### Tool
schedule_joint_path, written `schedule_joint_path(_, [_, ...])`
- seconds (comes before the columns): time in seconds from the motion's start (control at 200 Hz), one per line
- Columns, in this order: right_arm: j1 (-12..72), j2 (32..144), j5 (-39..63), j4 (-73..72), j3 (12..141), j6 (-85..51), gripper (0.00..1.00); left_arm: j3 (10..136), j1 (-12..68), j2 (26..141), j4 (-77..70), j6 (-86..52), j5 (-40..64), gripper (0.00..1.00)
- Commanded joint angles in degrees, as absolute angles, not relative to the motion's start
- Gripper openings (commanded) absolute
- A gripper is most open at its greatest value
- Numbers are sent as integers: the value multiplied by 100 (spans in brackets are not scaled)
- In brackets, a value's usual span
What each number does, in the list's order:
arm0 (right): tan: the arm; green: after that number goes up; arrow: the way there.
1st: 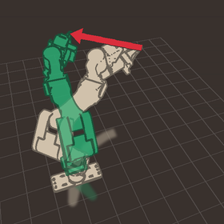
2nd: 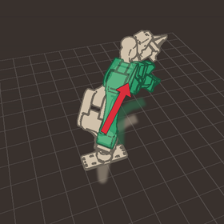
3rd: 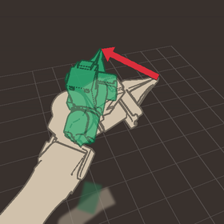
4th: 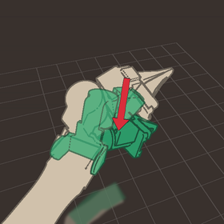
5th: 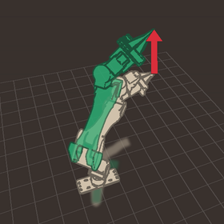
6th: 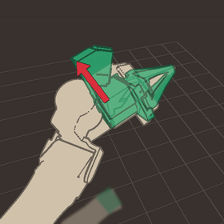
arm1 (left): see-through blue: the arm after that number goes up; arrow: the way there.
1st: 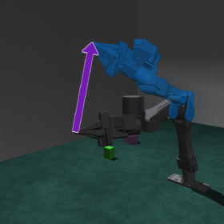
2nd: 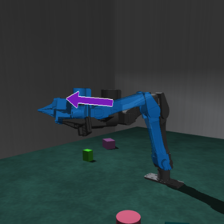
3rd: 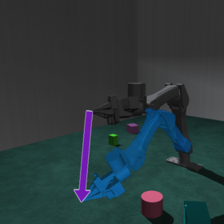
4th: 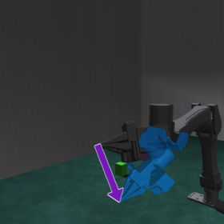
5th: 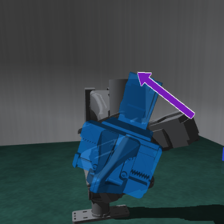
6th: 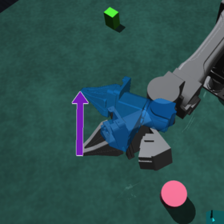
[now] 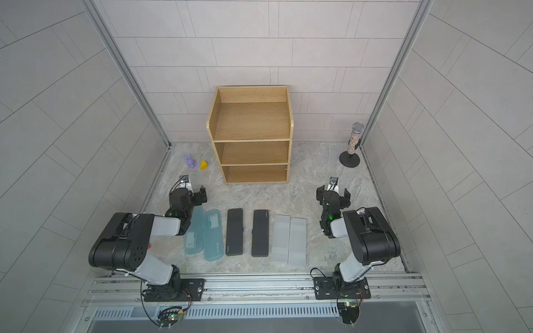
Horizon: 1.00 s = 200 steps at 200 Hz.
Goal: Place the pencil cases on the shelf according to color
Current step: Pick up the pencil case from the center of the board.
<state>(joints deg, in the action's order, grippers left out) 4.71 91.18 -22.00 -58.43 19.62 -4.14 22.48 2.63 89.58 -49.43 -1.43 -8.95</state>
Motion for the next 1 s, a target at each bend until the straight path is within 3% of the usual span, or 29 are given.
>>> schedule_joint_path(0.0, [460, 9044, -2212, -5794, 1981, -479, 100, 2338, 225, 8977, -4970, -83, -862, 100])
schedule_joint_path(0.58, [462, 9044, -2210, -5782, 1985, -487, 100, 2327, 224, 8972, -4978, -49, -875, 100])
schedule_joint_path(0.675, [476, 9018, -2287, -5888, 1965, -402, 100, 2318, 375, 8664, -4811, -149, -1696, 100])
schedule_joint_path(0.805, [519, 8688, -2056, -5823, 1779, -341, 100, 2660, 677, 7462, -3273, -363, -2779, 100])
schedule_joint_path(0.84, [594, 8658, -2424, -6174, 1701, -226, 100, 2749, 668, 7200, -2897, -685, -2966, 100])
schedule_joint_path(0.916, [1038, 7999, -3749, -5170, 2018, -169, 100, 2769, 665, 6694, -2398, -1296, -3085, 100])
schedule_joint_path(0.996, [1045, 7143, -3747, -3362, 2562, -740, 100, 2628, 630, 6147, -2194, -2255, -2776, 100])
